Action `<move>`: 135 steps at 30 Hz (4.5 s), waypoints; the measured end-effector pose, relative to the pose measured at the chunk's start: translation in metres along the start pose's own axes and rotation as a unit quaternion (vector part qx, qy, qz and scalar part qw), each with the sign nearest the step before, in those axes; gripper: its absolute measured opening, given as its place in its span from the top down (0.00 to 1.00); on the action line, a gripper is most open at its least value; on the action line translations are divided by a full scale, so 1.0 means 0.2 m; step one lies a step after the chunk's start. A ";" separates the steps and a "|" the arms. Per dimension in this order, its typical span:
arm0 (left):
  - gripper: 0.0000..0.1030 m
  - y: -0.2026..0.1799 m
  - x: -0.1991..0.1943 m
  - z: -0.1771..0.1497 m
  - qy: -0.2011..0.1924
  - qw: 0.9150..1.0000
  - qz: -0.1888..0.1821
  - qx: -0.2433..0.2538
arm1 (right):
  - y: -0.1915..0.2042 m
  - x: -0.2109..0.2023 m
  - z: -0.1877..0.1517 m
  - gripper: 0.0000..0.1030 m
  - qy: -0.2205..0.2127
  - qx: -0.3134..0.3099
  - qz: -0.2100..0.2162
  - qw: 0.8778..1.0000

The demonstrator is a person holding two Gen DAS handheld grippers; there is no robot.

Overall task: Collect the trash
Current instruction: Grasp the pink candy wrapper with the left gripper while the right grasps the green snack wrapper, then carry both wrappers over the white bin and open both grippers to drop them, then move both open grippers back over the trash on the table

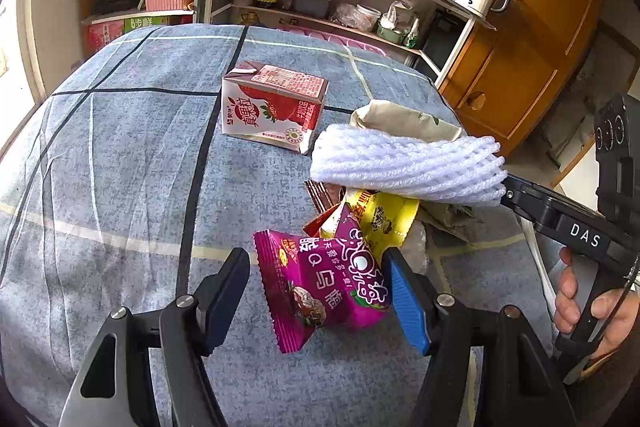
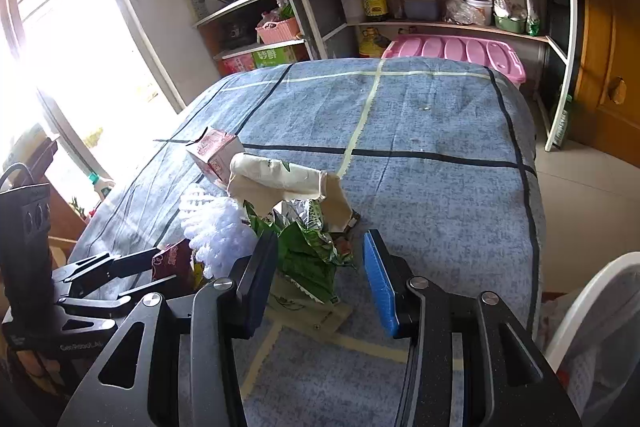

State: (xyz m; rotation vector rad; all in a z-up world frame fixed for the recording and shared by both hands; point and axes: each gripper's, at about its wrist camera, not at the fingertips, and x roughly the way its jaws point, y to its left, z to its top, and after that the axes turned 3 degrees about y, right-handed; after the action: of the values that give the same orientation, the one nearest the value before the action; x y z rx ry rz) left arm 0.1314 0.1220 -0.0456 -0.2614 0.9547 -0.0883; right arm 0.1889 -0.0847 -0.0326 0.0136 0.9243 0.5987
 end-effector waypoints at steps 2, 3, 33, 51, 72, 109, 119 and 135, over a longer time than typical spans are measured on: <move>0.34 0.01 0.01 0.00 0.002 1.000 0.005 -0.001 | 0.00 0.04 0.01 0.56 0.008 0.002 0.006 1.000; 0.34 0.01 0.01 0.00 0.003 1.000 0.004 -0.005 | -0.01 0.05 0.01 0.56 0.009 0.006 0.010 1.000; 0.56 -0.02 -0.09 -0.01 -0.029 0.999 -0.012 0.003 | -0.01 -0.05 -0.05 0.80 -0.014 0.019 -0.001 1.000; 0.56 -0.25 -0.25 -0.01 -0.056 0.997 -0.025 0.054 | -0.05 -0.30 -0.16 0.80 -0.061 0.052 -0.008 0.997; 0.56 -0.86 -0.24 0.01 -0.048 0.980 -0.102 0.164 | -0.34 -0.81 -0.40 0.80 -0.125 0.112 -0.093 0.981; 0.37 -1.66 0.29 -0.19 0.068 0.950 -0.143 0.268 | -0.94 -1.02 -0.78 0.53 -0.066 0.210 -0.235 0.947; 0.37 -1.57 0.16 -0.15 0.035 0.957 -0.134 0.256 | -0.87 -1.04 -0.75 0.53 -0.077 0.201 -0.232 0.949; 0.37 -1.18 -0.10 -0.08 -0.027 0.974 -0.096 0.204 | -0.58 -0.97 -0.58 0.53 -0.107 0.156 -0.197 0.962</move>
State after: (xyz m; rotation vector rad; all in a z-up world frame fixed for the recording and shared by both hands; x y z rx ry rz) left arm 0.1164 -0.1055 0.0220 0.0250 0.8341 -0.4482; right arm 0.0682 -0.3051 0.0107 0.1698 0.7739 0.0749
